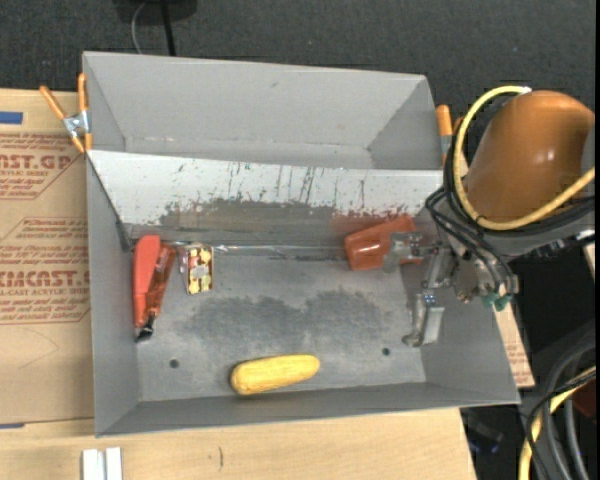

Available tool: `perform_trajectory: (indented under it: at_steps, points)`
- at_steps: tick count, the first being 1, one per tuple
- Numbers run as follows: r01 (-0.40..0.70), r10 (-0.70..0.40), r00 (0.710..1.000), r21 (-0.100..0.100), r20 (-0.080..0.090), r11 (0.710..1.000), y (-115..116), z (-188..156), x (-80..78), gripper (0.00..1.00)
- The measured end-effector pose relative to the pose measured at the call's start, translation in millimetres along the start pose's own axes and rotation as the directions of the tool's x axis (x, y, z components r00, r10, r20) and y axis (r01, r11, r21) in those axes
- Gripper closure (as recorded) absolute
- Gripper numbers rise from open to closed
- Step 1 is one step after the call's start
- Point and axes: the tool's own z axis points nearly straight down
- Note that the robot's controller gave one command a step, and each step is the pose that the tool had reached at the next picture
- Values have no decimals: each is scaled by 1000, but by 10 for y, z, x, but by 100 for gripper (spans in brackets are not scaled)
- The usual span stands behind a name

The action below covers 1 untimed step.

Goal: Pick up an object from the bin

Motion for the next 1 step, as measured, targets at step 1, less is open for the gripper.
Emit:
perform_trajectory:
  at_steps: [1]
  points:
    - [1, -1, 1000, 1, 9, 1000, 2, -45, -15, 0]
